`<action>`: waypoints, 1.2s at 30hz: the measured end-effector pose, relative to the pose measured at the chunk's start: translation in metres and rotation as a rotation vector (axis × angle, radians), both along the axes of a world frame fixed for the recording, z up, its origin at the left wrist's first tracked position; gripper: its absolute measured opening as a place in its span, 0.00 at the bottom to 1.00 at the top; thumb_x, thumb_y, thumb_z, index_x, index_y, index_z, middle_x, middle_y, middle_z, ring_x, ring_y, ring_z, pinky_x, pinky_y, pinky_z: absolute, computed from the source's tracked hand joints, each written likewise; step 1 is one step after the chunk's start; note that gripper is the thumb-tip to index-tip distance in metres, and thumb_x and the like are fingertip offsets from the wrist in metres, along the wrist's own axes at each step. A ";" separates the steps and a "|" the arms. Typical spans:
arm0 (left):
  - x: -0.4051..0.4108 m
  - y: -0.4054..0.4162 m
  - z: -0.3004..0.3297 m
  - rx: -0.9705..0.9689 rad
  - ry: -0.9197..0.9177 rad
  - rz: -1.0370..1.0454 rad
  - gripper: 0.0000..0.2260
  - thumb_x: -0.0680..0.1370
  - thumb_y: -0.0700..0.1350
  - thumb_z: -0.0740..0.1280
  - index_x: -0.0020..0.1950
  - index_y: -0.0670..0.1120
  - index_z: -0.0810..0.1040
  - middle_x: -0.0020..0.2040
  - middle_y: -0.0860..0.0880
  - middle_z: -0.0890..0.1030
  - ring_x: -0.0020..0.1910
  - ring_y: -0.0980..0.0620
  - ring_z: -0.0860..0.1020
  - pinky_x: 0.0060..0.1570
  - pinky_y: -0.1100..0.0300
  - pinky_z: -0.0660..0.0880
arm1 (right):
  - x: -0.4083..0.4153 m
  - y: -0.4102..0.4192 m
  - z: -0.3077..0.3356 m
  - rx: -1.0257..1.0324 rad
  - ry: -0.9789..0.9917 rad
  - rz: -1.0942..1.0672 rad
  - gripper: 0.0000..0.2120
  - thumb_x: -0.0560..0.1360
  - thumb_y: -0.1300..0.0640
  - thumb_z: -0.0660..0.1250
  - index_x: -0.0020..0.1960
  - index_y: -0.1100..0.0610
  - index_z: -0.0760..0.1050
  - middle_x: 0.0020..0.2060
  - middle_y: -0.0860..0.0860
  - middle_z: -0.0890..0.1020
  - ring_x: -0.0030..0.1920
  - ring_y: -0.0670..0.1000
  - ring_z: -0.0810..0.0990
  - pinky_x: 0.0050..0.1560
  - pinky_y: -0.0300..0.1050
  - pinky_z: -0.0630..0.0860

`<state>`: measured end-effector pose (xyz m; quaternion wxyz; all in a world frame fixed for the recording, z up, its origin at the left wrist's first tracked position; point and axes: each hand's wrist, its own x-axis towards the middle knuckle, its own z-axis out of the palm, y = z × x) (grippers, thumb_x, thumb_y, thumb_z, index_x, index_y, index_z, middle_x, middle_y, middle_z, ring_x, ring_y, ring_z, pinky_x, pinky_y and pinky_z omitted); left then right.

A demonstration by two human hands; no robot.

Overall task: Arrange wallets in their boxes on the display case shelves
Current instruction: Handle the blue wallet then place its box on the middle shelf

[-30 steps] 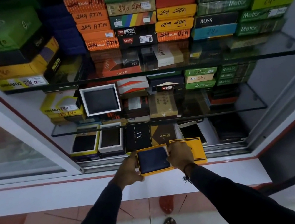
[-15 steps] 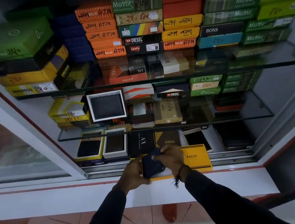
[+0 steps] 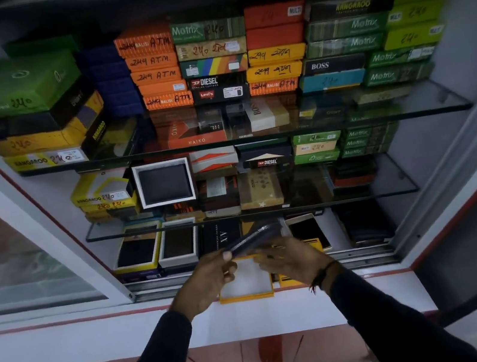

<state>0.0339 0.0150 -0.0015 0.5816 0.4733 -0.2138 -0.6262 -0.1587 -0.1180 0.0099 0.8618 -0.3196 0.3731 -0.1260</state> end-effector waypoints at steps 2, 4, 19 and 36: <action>-0.009 -0.004 0.000 -0.036 0.112 -0.027 0.24 0.65 0.50 0.81 0.58 0.43 0.84 0.47 0.45 0.84 0.36 0.54 0.75 0.35 0.61 0.71 | 0.005 0.011 0.000 -0.026 -0.032 0.139 0.15 0.79 0.59 0.66 0.64 0.61 0.77 0.64 0.60 0.82 0.64 0.60 0.81 0.66 0.53 0.77; -0.013 -0.005 0.002 -0.064 0.170 -0.029 0.20 0.69 0.47 0.73 0.59 0.41 0.82 0.49 0.42 0.84 0.35 0.53 0.74 0.35 0.60 0.70 | 0.007 0.015 0.001 -0.079 -0.050 0.136 0.16 0.79 0.61 0.67 0.65 0.64 0.77 0.60 0.60 0.83 0.60 0.57 0.83 0.63 0.49 0.78; -0.004 0.004 -0.013 0.051 -0.427 0.220 0.17 0.69 0.47 0.78 0.57 0.48 0.86 0.53 0.45 0.87 0.54 0.41 0.82 0.52 0.43 0.77 | -0.002 0.008 0.048 -0.970 0.394 0.059 0.09 0.73 0.59 0.75 0.50 0.63 0.85 0.41 0.52 0.86 0.42 0.48 0.84 0.42 0.32 0.79; 0.001 0.018 -0.042 0.062 -0.161 0.220 0.17 0.68 0.40 0.76 0.55 0.48 0.88 0.57 0.44 0.87 0.58 0.45 0.81 0.58 0.54 0.75 | -0.024 -0.014 0.049 -1.037 0.477 0.104 0.01 0.73 0.55 0.75 0.43 0.50 0.86 0.39 0.47 0.87 0.40 0.44 0.84 0.40 0.33 0.79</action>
